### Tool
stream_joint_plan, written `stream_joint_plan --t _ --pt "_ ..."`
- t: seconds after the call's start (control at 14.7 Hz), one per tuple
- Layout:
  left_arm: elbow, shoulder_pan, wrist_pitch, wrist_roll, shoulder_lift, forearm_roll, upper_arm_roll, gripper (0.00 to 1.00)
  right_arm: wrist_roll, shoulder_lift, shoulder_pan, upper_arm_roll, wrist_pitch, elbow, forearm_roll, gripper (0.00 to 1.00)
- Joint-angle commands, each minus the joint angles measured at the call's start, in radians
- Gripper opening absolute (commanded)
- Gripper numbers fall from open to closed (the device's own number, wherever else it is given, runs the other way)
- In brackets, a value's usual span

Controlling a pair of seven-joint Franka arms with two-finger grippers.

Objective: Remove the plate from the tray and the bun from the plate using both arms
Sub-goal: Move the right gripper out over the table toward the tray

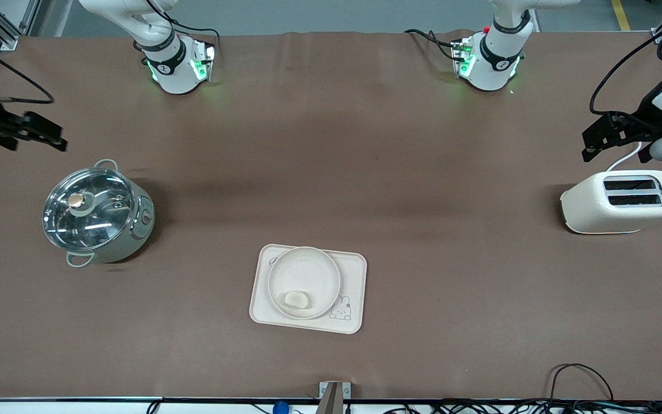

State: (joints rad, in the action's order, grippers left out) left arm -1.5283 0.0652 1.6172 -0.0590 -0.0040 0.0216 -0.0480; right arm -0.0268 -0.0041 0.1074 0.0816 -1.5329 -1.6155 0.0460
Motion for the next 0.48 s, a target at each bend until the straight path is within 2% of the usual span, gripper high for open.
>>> stream_joint_plan --t 0.0,0.14,0.41 --pt "0.027 0.002 -0.022 0.019 0.010 -0.014 0.002 1.00 -0.007 0.044 0.076 0.004 -0.110 -0.079 0.067 1.00" --pt "0.028 0.008 -0.022 0.010 0.010 -0.011 -0.001 1.00 -0.009 0.113 0.110 0.004 -0.211 -0.113 0.145 1.00" --pt "0.028 0.005 -0.022 0.022 0.009 -0.011 -0.004 1.00 -0.013 0.309 0.184 0.003 -0.432 -0.090 0.247 1.00"
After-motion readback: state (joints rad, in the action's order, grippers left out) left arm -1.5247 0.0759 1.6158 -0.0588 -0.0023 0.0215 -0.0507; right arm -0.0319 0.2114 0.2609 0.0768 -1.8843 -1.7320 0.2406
